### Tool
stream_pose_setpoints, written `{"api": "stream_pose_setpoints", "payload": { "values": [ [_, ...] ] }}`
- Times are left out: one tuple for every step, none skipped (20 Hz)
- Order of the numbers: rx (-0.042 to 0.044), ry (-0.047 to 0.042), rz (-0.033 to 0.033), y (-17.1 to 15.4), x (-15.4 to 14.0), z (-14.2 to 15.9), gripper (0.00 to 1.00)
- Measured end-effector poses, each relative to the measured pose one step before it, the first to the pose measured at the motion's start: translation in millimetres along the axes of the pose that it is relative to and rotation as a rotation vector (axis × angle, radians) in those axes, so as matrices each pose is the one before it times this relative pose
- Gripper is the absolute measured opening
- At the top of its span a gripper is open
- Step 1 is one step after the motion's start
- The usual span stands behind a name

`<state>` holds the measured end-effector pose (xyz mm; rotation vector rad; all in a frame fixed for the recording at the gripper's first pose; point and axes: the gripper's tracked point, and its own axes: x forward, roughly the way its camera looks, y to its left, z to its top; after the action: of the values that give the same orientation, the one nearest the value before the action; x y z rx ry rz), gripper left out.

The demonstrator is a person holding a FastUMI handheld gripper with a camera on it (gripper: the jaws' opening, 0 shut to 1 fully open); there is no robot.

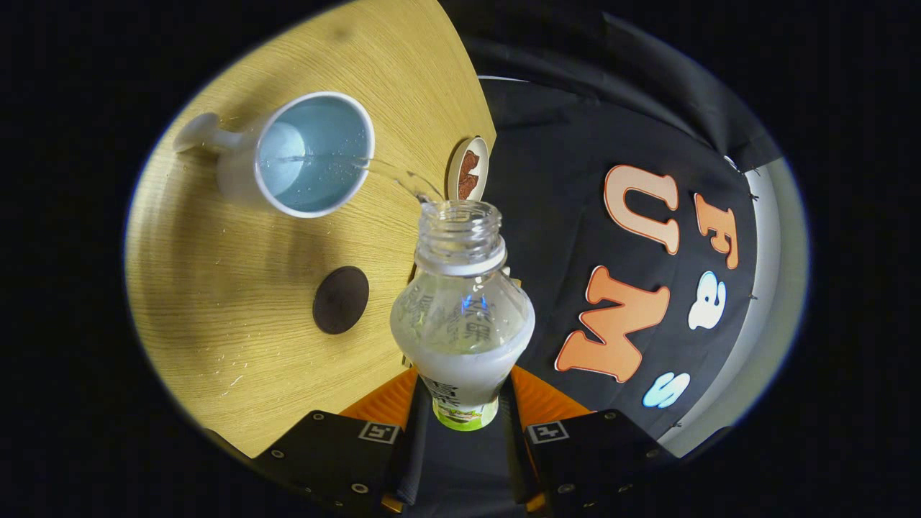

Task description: Take the bottle from table, then pour the juice into the cup, finally place the bottle on the coaster

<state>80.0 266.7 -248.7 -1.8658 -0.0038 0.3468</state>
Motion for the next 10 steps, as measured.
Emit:
{"api": "stream_pose_setpoints", "payload": {
  "values": [
    [-0.00458,-0.00184,-0.00105,0.14,-0.75,-0.36,0.50],
    [-0.00390,-0.00078,-0.00012,0.16,-0.40,-0.80,0.50],
    [-0.00368,0.00045,-0.00030,0.67,-1.84,-0.89,0.50],
    [-0.00366,-0.00027,-0.00192,-0.76,0.62,-1.13,0.50],
    [-0.00409,-0.00037,-0.00309,-0.23,0.06,-1.08,0.50],
    [-0.00569,-0.00160,-0.00024,-0.96,0.35,0.03,0.50],
    [-0.00635,-0.00193,-0.00222,-0.37,0.83,-0.81,0.50],
    [-0.00535,-0.00158,-0.00158,-0.79,-1.22,0.08,0.50],
    [-0.00363,-0.00305,-0.00102,-0.08,0.63,-0.56,0.50],
    [-0.00350,-0.00248,0.00057,-0.12,-0.71,0.54,0.50]
  ]
}}
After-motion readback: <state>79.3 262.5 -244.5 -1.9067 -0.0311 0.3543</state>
